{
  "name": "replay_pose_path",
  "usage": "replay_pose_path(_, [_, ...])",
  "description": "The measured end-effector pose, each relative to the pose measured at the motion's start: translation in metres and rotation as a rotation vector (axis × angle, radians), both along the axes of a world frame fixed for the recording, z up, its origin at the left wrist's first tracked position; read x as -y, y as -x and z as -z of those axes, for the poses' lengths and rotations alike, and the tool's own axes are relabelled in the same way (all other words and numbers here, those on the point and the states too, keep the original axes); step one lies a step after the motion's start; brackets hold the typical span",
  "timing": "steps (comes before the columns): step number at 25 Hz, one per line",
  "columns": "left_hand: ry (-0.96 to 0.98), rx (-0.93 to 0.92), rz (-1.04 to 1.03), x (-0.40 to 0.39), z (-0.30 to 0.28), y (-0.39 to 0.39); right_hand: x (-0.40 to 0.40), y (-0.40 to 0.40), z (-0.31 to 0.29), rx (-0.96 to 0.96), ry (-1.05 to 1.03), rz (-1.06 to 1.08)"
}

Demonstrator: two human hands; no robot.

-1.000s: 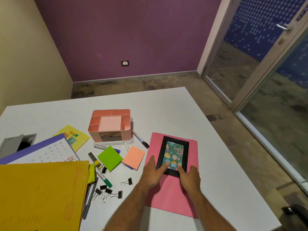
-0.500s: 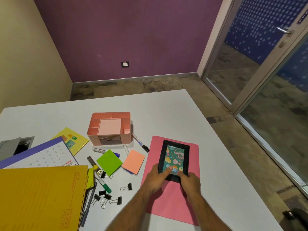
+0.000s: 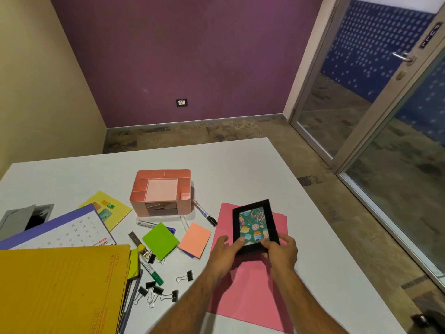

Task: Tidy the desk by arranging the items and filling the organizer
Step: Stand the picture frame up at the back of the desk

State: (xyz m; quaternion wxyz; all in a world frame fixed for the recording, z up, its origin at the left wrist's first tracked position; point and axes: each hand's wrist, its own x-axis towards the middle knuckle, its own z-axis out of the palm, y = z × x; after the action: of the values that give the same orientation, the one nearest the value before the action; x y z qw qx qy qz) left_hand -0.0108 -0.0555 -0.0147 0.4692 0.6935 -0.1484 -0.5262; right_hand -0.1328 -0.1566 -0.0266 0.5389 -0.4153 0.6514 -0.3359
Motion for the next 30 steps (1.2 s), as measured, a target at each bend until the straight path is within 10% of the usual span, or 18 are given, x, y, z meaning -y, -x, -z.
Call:
replay_pose_path(8, [0.116,0.664,0.105,0.008,-0.026,-0.028,0.030,-0.026,-0.057,-0.033,0.403,-0.224])
replay_pose_path(14, [0.146,0.907,0.169,0.008,-0.024,-0.052,0.046,-0.038,-0.086,-0.190,0.565,-0.836])
replay_pose_path(20, [0.253,0.382,0.053,-0.006,-0.015,-0.041,0.043,-0.047,-0.095,-0.244,0.510,-1.108])
replay_pose_path(25, [0.345,0.092,-0.143,-0.017,-0.022,-0.039,0.044,-0.029,-0.086,-0.385,0.534,-0.767])
replay_pose_path(30, [0.348,-0.013,-0.231,-0.017,-0.025,-0.041,0.025,-0.019,-0.065,0.010,-0.041,-0.643])
